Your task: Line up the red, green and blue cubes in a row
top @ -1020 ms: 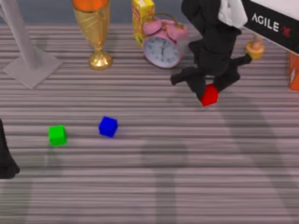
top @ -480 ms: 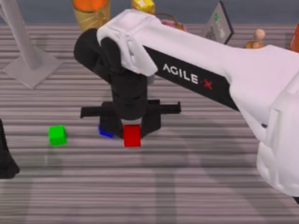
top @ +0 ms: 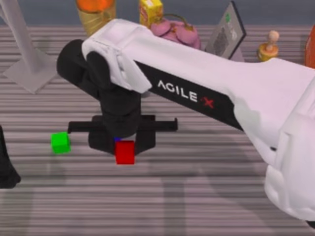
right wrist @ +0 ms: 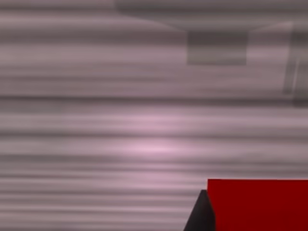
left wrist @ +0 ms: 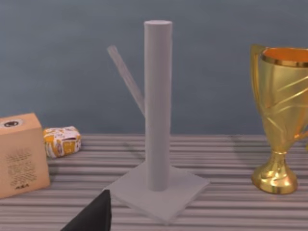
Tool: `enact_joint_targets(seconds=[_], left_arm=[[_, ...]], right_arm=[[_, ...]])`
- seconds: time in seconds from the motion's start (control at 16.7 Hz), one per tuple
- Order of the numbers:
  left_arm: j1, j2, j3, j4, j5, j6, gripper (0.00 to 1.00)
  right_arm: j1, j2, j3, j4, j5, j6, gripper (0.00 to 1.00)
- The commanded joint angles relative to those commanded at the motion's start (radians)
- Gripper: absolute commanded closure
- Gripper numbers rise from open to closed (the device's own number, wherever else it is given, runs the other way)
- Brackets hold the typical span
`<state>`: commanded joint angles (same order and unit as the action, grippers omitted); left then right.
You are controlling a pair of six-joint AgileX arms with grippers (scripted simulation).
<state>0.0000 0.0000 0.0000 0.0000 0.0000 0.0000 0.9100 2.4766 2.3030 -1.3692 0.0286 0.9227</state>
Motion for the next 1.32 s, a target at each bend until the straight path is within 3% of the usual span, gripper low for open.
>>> enact_joint_targets(seconds=[0.48,0.78,1.32], left_arm=[[0.0,0.0,0.0,0.0,0.0,0.0,0.0],[0.0,0.0,0.0,0.0,0.0,0.0,0.0],[0.0,0.0,0.0,0.0,0.0,0.0,0.0]], right_arm=[[0.005,0.021,-0.206,0.232,0.002,0.002,1.0],[0.007,0.027,-0.226,0.254,0.003,0.003,1.0],[0.007,0.027,-0.226,0.254,0.003,0.003,0.32]])
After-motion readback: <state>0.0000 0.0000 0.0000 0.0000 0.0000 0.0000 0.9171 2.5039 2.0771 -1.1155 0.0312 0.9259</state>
